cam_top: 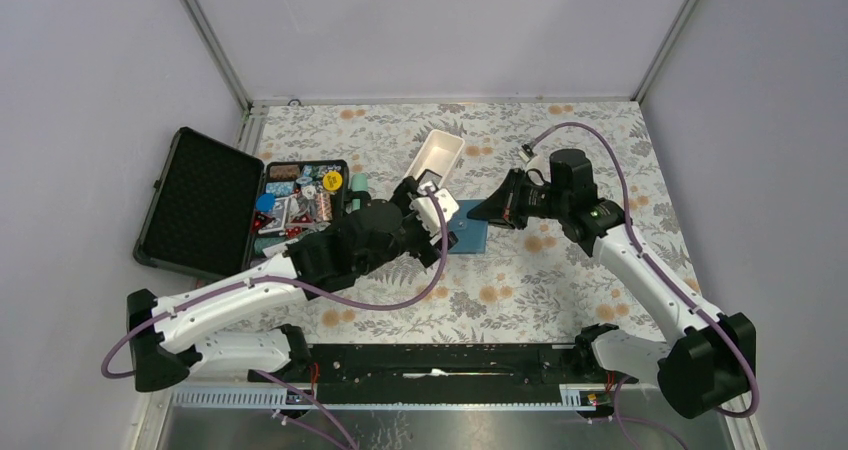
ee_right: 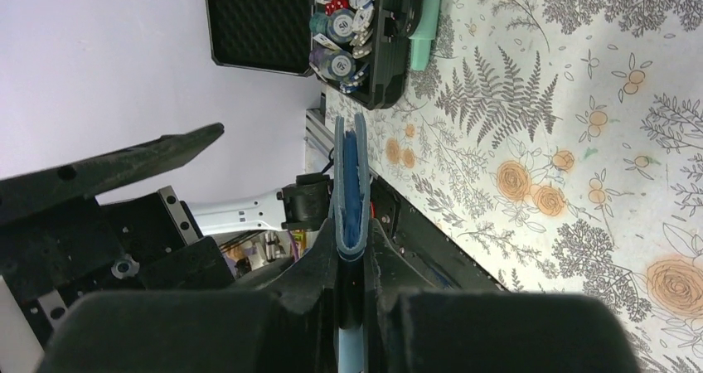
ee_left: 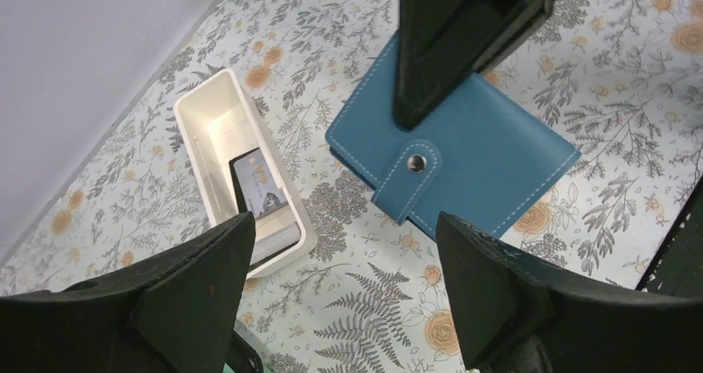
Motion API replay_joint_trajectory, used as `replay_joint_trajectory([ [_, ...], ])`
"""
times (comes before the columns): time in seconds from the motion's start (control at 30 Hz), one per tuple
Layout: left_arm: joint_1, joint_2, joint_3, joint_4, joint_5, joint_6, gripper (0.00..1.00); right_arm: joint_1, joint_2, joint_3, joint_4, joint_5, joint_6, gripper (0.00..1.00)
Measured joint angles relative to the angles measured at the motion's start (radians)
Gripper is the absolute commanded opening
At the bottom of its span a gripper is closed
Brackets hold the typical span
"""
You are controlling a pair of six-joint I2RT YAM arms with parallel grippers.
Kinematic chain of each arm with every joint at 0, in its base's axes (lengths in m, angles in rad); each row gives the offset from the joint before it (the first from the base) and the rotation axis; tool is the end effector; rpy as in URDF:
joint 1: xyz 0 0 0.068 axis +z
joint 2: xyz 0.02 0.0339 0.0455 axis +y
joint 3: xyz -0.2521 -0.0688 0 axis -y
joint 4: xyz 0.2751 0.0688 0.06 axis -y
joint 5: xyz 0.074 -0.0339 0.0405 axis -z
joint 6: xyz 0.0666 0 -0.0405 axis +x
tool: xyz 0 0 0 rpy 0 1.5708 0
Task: Put the credit cards into the card holder
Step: Open the card holder at the center of the board.
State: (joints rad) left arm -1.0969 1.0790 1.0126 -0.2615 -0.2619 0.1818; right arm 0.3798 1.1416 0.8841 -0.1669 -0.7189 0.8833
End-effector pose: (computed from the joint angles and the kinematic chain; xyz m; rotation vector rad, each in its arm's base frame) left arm 0.1570 -0.2683 0.3328 0.9879 1.6284 -0.3758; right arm 0.2712 0.1555 0.2796 0.0306 2.2202 1.4768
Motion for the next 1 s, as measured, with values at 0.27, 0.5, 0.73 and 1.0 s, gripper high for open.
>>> replay_joint_trajectory([
  [0.27,-0.056,0.067,0.000,0.016,0.001,0.043,0.72,0.000,0.021,0.005,-0.039,-0.008,0.004,0.00],
  [0.5,-0.068,0.093,-0.001,0.035,-0.003,0.059,0.60,0.000,0.023,0.016,-0.047,-0.031,0.011,0.00],
  [0.73,-0.093,0.110,-0.025,0.069,-0.059,0.096,0.50,0.000,0.033,0.018,-0.053,-0.044,0.011,0.00],
  [1.0,-0.140,0.120,-0.062,0.129,-0.164,0.154,0.41,0.000,0.053,0.018,-0.033,-0.070,0.034,0.00],
])
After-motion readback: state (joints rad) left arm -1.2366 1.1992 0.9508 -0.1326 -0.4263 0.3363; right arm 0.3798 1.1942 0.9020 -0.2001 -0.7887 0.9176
